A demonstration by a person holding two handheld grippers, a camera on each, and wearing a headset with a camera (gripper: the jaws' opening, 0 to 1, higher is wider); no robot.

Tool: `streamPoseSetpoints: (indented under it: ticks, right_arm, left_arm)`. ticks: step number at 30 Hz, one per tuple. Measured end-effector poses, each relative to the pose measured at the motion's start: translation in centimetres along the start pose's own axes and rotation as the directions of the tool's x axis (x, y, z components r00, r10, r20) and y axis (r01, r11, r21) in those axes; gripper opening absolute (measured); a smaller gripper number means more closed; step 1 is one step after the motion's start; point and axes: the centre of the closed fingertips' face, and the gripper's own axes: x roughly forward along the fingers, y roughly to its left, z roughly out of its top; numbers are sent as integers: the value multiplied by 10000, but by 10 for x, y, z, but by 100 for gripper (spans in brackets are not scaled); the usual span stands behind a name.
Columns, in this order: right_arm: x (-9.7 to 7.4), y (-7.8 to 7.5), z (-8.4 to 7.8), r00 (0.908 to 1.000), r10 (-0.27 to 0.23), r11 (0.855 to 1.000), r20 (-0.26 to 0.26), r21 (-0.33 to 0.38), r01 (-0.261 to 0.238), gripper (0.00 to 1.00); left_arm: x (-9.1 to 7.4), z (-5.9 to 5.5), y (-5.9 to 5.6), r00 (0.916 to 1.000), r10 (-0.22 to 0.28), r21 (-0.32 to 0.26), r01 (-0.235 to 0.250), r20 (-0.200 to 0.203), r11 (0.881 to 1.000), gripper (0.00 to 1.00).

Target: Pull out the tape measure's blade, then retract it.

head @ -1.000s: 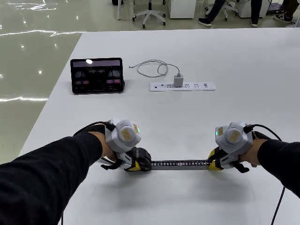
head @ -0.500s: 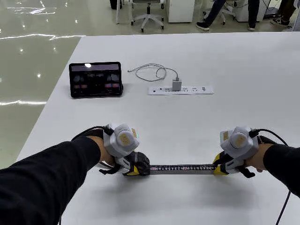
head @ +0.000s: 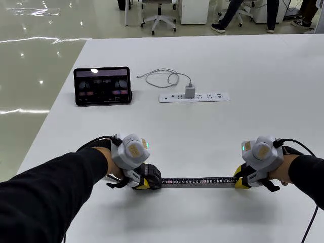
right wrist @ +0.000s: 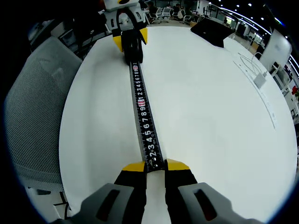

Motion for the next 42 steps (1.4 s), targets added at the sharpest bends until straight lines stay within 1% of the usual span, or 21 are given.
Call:
streamPoseSetpoints:
  ticks: [4, 13, 17, 19, 23, 27, 29, 33, 34, 35, 39, 42]
  right_arm:
    - [-2, -1, -3, 10000, 5, 10000, -79, 16, -5, 9]
    - [-2, -1, -5, 9999, 1, 10000, -117, 41, -1, 10]
    - [-2, 0, -5, 9997, 76, 10000, -212, 4, -75, 10]
    - [-2, 2, -4, 9996, 223, 9997, -189, 50, -222, 10]
    - [-2, 2, -4, 9994, 242, 9997, -262, -29, -243, 10]
    - [-2, 2, -4, 9995, 222, 9997, -214, 110, -220, 10]
    - [-2, 2, -4, 9993, 194, 9998, -332, -14, -195, 10]
    - [-2, 2, -4, 9985, 217, 9997, -501, -48, -220, 11]
    - [-2, 2, -4, 9985, 214, 9998, -501, -3, -214, 11]
    - [-2, 2, -4, 9988, 198, 9996, -457, 202, -189, 11]
    - [-2, 2, -4, 9986, 211, 9992, -486, 348, -194, 11]
    - [-2, 2, -4, 9982, 238, 9994, -544, 274, -223, 11]
  left_arm:
    - [0, 0, 0, 10000, 5, -4, -5, 8, 10000, 32]
    - [1, 0, 1, 10000, 25, -17, -25, 26, 10000, 32]
    - [1, 0, 1, 10000, 22, -14, -21, 22, 10000, 32]
    - [0, 0, 1, 10000, 26, 13, -26, 45, 10000, 32]
    - [1, 0, 1, 10000, 17, 20, -17, 57, 10000, 32]
    - [1, 0, 1, 10000, -18, 32, 18, 42, 10000, 32]
    - [1, 0, 1, 10000, -58, 49, 58, 70, 10000, 32]
    - [1, 0, 1, 10000, -73, 85, 73, 28, 9999, 32]
    - [1, 0, 1, 10000, -65, 83, 65, 25, 9999, 32]
    - [1, 0, 1, 10000, -53, 60, 53, 34, 10000, 32]
    - [1, 0, 1, 10000, -69, 86, 69, 44, 9999, 32]
    - [2, 0, 1, 10000, -82, 97, 82, 33, 9999, 32]
